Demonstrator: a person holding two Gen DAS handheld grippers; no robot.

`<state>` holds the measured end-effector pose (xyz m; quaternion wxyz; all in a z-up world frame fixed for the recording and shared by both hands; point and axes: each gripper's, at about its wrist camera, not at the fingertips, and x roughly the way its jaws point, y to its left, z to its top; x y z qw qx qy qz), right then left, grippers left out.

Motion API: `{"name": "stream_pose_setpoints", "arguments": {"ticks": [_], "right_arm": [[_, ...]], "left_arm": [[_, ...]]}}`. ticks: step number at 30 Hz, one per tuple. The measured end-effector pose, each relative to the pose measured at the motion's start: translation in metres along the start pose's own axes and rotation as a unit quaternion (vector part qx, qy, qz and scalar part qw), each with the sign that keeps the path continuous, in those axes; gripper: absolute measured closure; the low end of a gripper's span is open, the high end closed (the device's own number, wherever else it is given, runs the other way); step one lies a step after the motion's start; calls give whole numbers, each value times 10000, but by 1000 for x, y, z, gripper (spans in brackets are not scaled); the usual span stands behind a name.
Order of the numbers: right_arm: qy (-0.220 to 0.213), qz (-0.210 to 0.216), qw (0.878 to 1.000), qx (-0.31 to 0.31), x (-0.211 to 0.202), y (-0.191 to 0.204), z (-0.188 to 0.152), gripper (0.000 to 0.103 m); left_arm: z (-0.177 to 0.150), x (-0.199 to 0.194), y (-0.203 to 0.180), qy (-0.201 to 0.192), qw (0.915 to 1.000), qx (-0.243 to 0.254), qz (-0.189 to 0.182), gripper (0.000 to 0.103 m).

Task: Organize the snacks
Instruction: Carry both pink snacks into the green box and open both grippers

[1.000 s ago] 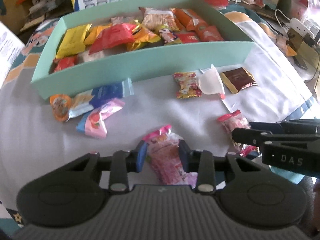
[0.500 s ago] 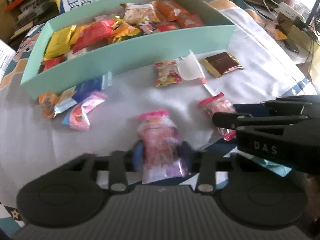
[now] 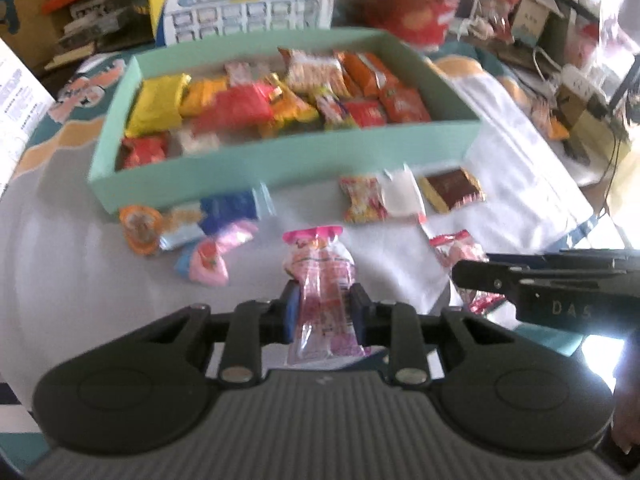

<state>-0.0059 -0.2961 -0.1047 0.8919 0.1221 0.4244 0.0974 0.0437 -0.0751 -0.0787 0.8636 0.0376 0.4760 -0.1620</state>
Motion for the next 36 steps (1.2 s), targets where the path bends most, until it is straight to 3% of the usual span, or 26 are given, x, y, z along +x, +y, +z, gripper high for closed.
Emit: {"name": "stream_pose_setpoints", "arguments": {"ticks": [7, 13, 19, 27, 29, 31, 33, 36], "right_arm": [[-282, 373, 9988, 161, -10, 10, 45, 76], [-438, 495, 9971, 365, 11, 20, 102, 76], [-242, 542, 9965, 587, 53, 27, 140, 75], [99, 633, 9950, 765, 91, 27, 152, 72], [143, 679, 9943, 812, 95, 25, 154, 61], [53, 626, 9948, 802, 94, 25, 155, 29], [-101, 557, 9956, 747, 86, 24, 155, 13], [-207, 481, 9964, 673, 77, 22, 155, 7]], "left_arm": [[34, -19, 22, -481, 9987, -169, 44, 77], [85, -10, 39, -778, 9966, -247, 98, 77], [121, 18, 49, -716, 9972, -150, 160, 77], [127, 52, 58, -458, 9987, -141, 160, 74], [126, 53, 57, -492, 9984, -118, 251, 61], [125, 49, 57, -621, 9973, -114, 371, 15], [122, 43, 55, -802, 9950, -96, 585, 3], [121, 39, 55, -787, 9947, -115, 652, 1]]}}
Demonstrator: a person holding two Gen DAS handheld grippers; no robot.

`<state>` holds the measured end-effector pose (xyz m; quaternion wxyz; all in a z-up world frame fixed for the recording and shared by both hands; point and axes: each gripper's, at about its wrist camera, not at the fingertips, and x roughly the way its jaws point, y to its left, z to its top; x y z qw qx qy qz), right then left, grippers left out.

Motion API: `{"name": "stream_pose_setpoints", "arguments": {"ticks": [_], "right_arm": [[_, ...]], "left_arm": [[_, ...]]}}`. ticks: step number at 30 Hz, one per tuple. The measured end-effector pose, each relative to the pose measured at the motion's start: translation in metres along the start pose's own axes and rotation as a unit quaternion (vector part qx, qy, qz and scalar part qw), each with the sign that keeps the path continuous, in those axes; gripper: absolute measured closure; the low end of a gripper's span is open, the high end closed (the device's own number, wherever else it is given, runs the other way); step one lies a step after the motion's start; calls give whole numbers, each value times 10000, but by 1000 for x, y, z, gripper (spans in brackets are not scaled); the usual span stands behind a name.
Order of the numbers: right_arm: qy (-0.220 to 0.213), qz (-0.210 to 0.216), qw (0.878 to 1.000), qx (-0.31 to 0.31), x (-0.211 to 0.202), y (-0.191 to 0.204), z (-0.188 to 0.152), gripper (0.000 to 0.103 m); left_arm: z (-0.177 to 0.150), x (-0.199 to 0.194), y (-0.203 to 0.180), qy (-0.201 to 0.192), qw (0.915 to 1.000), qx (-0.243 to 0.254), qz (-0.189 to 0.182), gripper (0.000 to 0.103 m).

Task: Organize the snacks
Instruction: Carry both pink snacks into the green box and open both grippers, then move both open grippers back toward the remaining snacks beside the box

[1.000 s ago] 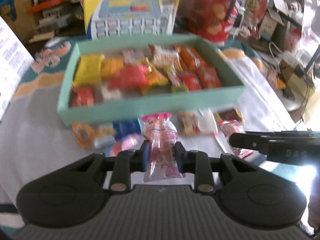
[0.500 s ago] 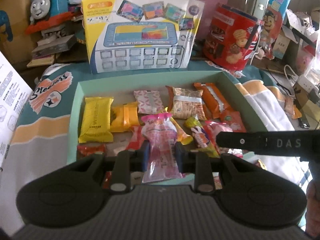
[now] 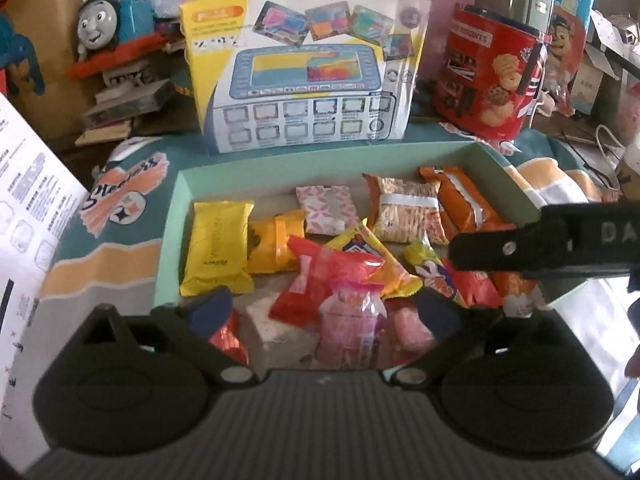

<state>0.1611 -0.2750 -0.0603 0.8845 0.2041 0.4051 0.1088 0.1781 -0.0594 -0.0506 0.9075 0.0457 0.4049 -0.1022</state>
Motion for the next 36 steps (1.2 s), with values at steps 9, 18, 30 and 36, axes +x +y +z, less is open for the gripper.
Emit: {"name": "stream_pose_setpoints", "arguments": {"ticks": [9, 18, 30, 36], "right_arm": [[-166, -143, 9998, -11, -33, -8, -13, 0], [-269, -200, 9994, -36, -67, -14, -33, 0], [20, -662, 9974, 289, -78, -56, -78, 0], [175, -787, 9963, 302, -63, -60, -91, 0]], "left_arm": [[-9, -21, -6, 47, 10000, -68, 3, 0], [-21, -53, -15, -67, 10000, 39, 4, 0], [-82, -50, 18, 507, 9978, -435, 39, 0], [-109, -38, 31, 807, 9946, -645, 65, 0]]}}
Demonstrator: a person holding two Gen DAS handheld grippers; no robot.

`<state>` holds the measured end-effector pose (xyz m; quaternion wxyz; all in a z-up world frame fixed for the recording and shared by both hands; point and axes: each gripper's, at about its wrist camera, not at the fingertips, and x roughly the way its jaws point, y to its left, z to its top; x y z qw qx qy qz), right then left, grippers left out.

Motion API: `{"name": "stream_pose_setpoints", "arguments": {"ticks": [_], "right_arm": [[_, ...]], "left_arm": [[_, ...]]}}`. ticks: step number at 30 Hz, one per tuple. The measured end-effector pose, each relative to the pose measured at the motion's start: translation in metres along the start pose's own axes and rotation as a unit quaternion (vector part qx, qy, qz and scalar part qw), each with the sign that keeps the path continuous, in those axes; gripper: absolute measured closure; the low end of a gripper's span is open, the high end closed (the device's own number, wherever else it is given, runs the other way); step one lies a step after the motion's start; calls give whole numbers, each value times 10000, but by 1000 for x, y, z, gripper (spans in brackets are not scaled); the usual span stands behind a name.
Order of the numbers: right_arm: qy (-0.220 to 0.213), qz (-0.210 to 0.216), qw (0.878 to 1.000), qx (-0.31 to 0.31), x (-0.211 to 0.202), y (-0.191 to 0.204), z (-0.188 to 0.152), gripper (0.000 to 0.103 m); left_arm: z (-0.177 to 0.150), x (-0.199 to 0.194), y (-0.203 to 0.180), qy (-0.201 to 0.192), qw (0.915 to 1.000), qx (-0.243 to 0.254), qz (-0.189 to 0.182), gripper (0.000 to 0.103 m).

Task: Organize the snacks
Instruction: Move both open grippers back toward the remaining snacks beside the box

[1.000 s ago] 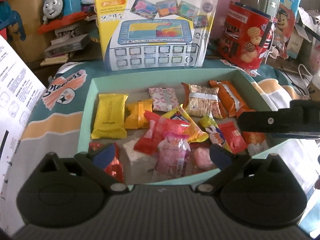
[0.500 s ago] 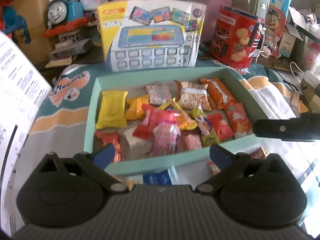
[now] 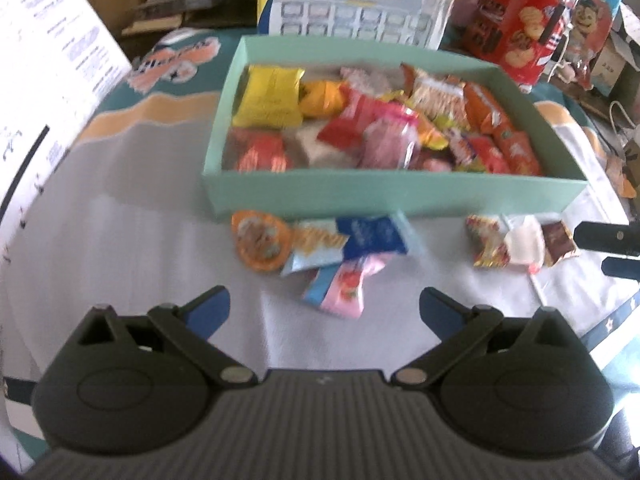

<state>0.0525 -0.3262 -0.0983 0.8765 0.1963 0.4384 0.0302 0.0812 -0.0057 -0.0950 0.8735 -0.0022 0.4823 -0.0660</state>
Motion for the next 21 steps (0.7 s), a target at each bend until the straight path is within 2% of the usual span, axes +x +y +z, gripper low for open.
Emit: {"name": "stream_pose_setpoints", "arguments": {"ticks": [6, 10, 13, 16, 17, 20, 21], "right_arm": [[-10, -89, 9999, -51, 15, 5, -1, 1], [24, -126, 9998, -119, 30, 9, -1, 15], [-10, -156, 9997, -196, 39, 12, 0, 31], [-35, -152, 9995, -276, 44, 14, 3, 43], [-19, -112, 9995, -279, 46, 14, 3, 43], [-27, -55, 9992, -392, 48, 18, 1, 48], [-49, -45, 9989, -474, 48, 20, 0, 52]], "left_arm": [[-1, 12, 2, 117, 9999, -107, -45, 0], [4, 23, -8, 108, 9999, 38, -80, 3], [9, 32, -17, 129, 9998, 129, -55, 10], [12, 41, -23, 206, 9997, 137, -93, 10], [12, 44, -25, 234, 9995, 162, -112, 11], [8, 48, -33, 185, 9993, 324, -34, 20], [7, 47, -36, 115, 9989, 444, 97, 32]]}}
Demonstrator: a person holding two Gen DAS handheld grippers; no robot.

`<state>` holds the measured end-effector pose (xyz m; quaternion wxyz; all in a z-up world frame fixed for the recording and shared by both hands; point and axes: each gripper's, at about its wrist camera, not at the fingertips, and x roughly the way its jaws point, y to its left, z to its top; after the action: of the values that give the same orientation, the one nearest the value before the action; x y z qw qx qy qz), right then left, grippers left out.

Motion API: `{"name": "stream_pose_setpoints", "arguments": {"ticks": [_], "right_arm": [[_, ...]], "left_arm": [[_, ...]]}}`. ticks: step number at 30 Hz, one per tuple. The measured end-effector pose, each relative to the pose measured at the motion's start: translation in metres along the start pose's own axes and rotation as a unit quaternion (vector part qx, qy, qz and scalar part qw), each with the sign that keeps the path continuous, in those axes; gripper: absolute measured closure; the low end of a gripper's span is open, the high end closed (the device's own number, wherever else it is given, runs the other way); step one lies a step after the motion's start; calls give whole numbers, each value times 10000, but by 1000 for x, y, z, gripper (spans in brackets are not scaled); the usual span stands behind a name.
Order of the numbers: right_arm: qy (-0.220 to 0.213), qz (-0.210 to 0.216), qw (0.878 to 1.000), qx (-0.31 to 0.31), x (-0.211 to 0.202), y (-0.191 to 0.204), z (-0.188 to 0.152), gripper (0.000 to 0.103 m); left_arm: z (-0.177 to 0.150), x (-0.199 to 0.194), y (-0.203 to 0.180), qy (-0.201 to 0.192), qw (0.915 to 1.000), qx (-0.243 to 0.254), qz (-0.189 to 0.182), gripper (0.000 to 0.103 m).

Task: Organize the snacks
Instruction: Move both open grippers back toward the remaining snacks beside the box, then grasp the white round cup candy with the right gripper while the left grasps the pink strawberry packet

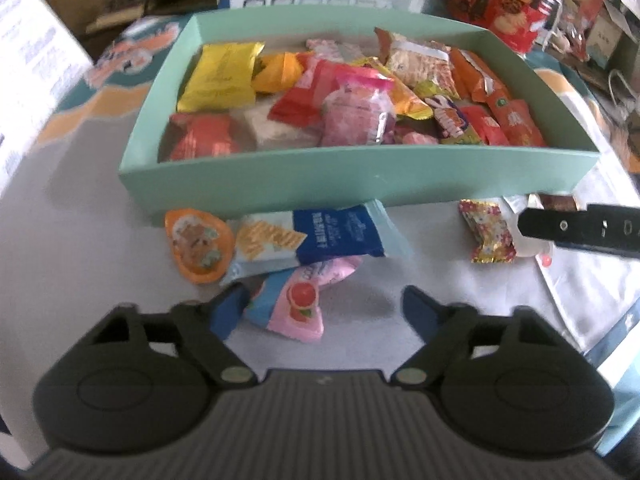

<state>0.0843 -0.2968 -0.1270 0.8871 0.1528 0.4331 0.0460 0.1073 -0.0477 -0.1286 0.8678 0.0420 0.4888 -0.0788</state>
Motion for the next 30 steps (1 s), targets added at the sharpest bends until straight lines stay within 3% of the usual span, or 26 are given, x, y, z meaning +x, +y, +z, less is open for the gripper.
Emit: {"name": "stream_pose_setpoints", "arguments": {"ticks": [1, 2, 3, 6, 11, 14, 20, 24, 30], "right_arm": [[-32, 26, 9999, -99, -1, 3, -1, 60], [-50, 69, 9998, -185, -1, 5, -1, 64], [-61, 105, 9995, -281, -2, 9, -1, 70], [-84, 113, 9988, -462, -4, 15, 0, 77], [1, 209, 9991, -376, -9, 9, -2, 78], [17, 193, 9990, -396, -14, 6, -10, 78], [94, 122, 9994, -305, -15, -1, -14, 70], [120, 72, 9996, -245, -9, -2, -10, 61], [23, 38, 9995, -315, -1, 0, -8, 61]], "left_arm": [[-1, -2, -3, -78, 9999, 106, 101, 51], [-2, -5, -3, -130, 9998, 160, 17, 63], [-1, -7, -3, -109, 9998, 133, -137, 67], [-5, -11, -4, -59, 9992, 127, -387, 68], [-15, -19, -10, 59, 9972, 240, -704, 67], [-19, -21, -13, 90, 9972, 240, -697, 67], [-19, -21, -14, 112, 9972, 304, -678, 64], [-18, -20, -17, 107, 9967, 393, -697, 55], [-17, -18, -20, 66, 9966, 493, -660, 52]]}}
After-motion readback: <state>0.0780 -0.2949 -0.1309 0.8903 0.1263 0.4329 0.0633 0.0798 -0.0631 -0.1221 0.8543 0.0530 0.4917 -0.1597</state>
